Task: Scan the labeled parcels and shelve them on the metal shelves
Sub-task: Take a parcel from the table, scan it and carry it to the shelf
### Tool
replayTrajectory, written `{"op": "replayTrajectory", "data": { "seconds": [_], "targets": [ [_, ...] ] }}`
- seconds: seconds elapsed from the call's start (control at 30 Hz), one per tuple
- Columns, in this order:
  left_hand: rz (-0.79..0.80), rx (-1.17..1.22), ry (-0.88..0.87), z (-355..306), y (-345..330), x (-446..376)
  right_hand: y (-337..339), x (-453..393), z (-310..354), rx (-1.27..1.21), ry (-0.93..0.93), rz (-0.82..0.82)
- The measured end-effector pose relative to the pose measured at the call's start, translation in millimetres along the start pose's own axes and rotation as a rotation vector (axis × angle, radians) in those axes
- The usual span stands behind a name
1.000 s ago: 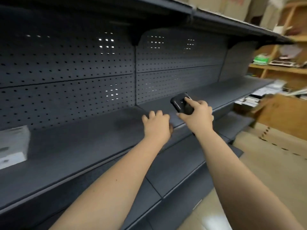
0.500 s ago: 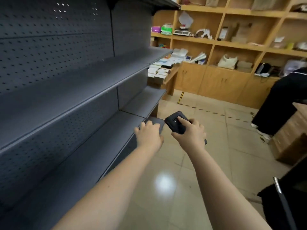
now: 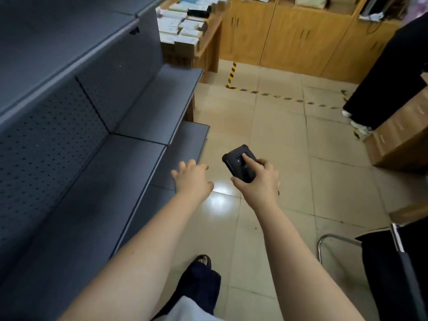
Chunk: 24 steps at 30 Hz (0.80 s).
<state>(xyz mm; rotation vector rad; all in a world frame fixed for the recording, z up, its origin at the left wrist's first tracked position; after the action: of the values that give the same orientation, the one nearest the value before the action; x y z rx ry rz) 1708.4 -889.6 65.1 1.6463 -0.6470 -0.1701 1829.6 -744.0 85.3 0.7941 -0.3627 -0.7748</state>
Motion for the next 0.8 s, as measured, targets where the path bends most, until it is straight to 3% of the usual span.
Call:
{"op": "replayTrajectory", "data": {
  "seconds": [0.27, 0.6, 0.8],
  "targets": [
    [0.094, 0.137, 0.014, -31, 33, -189, -4, -170, 18, 0.141, -0.045, -0.002],
    [-0.234, 0.175, -0.014, -139, 109, -416, 20, -441, 16, 0.118, 0.002, -0.08],
    [-0.111, 0.094, 0.005, -196, 142, -573, 28, -632, 45, 0.08, 0.089, -0.022]
  ]
}}
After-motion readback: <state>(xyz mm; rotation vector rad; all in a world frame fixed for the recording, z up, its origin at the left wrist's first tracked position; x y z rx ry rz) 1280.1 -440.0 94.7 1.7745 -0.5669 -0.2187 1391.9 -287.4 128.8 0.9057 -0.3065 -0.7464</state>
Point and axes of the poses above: each hand's wrist, its own x-axis away from the middle knuckle, its own y-axis out of the back of the hand, z = x × y, the point moved 9 cm from there along -x, towards the middle knuckle, and after that the axes turned 2 degrees about -x, right-handed, at the moved point
